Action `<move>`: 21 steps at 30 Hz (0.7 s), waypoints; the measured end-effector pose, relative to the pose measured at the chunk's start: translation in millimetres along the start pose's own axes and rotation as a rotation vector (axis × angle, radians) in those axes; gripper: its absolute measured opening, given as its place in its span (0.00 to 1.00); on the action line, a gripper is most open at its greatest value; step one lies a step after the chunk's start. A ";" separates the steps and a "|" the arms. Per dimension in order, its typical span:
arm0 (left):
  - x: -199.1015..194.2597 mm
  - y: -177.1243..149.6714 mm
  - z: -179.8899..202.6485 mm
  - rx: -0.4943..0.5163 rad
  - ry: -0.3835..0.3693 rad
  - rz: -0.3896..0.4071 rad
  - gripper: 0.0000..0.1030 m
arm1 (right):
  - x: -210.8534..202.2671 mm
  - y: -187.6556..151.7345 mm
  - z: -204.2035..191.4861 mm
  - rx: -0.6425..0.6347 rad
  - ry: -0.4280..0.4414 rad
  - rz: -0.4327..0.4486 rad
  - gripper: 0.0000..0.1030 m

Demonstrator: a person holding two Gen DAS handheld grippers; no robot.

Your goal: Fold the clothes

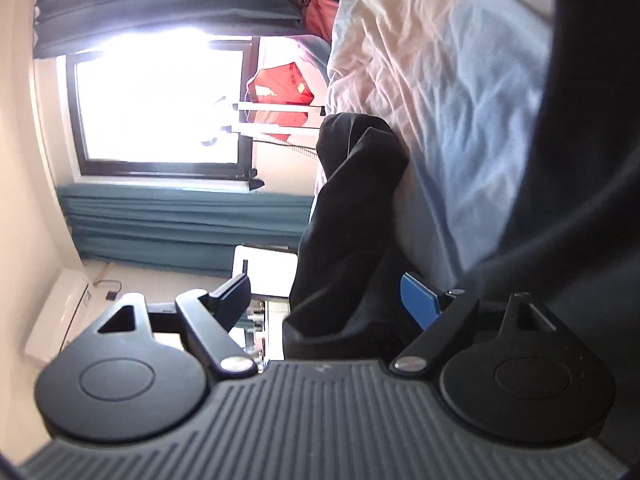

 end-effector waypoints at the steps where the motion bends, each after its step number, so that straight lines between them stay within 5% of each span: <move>1: 2.9 0.2 -4.5 -0.002 0.014 0.006 0.91 | 21.1 10.3 0.0 0.032 0.008 0.004 0.82; 6: 23.3 5.4 -25.3 -0.003 0.093 0.043 0.92 | 113.7 59.6 10.6 0.102 -0.034 0.057 0.82; 12: 54.4 10.4 -53.5 -0.130 0.032 0.033 0.92 | 176.9 110.9 35.3 0.137 -0.104 0.170 0.80; 15: 67.8 9.0 -64.1 -0.181 0.015 0.017 0.92 | 173.5 126.3 14.4 -0.022 -0.204 0.272 0.61; 16: 70.9 8.2 -67.2 -0.198 0.024 0.010 0.91 | 170.4 130.8 4.3 -0.097 -0.246 0.309 0.32; 17: 73.1 7.5 -70.1 -0.217 0.037 0.010 0.90 | 163.2 135.8 -7.2 -0.164 -0.306 0.345 0.14; 21: 71.0 7.5 -66.2 -0.226 0.020 0.034 0.89 | 113.6 155.0 -51.3 -0.339 -0.383 0.463 0.08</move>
Point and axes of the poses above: each gripper's, at about its wrist camera, not at the fingertips, and x roughly the way its jaws point, z to its right, y to its top, the point moved 7 cm from there along x, roughly the way its jaws point, and after that the axes turned 10 degrees about -z, right-handed, at the moved point
